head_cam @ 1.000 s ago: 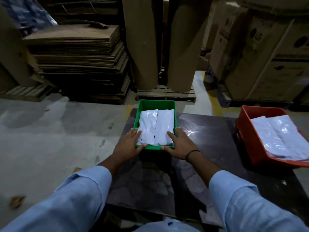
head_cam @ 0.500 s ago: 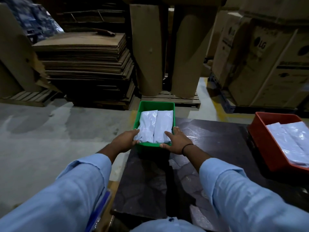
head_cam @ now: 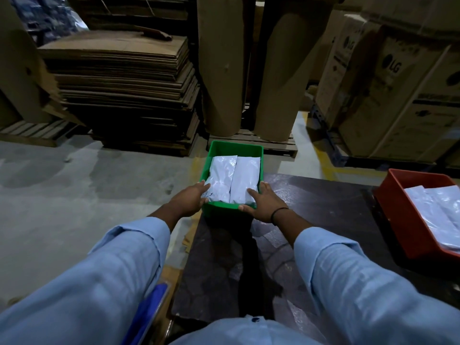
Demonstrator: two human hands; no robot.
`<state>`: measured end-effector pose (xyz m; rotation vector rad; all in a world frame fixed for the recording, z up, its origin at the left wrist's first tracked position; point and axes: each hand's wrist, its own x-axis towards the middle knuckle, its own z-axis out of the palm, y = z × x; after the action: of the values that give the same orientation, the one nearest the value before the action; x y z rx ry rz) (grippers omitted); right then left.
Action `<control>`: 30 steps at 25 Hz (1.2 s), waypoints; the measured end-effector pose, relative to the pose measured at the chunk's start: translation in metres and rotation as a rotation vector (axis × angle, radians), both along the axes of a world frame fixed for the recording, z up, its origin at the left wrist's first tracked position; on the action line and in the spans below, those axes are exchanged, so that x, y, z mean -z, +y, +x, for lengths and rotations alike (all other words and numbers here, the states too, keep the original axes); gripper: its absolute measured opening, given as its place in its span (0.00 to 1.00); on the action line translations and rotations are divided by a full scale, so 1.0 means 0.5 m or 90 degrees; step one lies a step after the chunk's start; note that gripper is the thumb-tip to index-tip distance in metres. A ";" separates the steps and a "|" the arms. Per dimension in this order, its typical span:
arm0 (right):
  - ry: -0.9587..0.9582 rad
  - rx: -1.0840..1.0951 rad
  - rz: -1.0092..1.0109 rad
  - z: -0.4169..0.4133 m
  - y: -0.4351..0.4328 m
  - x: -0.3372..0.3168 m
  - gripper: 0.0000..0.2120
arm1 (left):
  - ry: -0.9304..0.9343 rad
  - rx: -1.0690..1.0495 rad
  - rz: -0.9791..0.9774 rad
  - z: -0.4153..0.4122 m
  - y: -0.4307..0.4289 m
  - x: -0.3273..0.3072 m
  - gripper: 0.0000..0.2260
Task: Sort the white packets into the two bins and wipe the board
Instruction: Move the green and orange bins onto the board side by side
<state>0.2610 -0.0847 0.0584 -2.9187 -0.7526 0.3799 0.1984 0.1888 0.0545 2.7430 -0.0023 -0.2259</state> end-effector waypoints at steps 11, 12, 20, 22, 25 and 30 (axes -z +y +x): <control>0.002 0.003 0.011 0.001 0.000 0.003 0.42 | -0.012 0.015 0.054 -0.008 -0.017 0.004 0.26; 0.004 0.005 0.015 -0.001 0.000 0.003 0.42 | -0.012 0.014 0.060 -0.008 -0.022 0.003 0.26; -0.117 0.065 0.113 -0.055 -0.056 0.008 0.32 | -0.170 0.019 0.049 -0.009 -0.151 -0.001 0.23; -0.142 0.084 0.129 -0.068 -0.090 0.012 0.31 | -0.194 0.057 0.032 -0.009 -0.206 0.003 0.22; -0.179 0.115 0.149 -0.086 -0.168 0.020 0.28 | -0.212 0.091 -0.010 -0.009 -0.293 0.012 0.23; -0.217 0.190 0.168 -0.096 -0.334 0.020 0.26 | -0.213 0.151 -0.033 -0.001 -0.458 0.015 0.24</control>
<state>0.2133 -0.2518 0.0484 -2.8048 -0.3506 -0.2322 0.1980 -0.0404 0.0469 2.6919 -0.4198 0.1701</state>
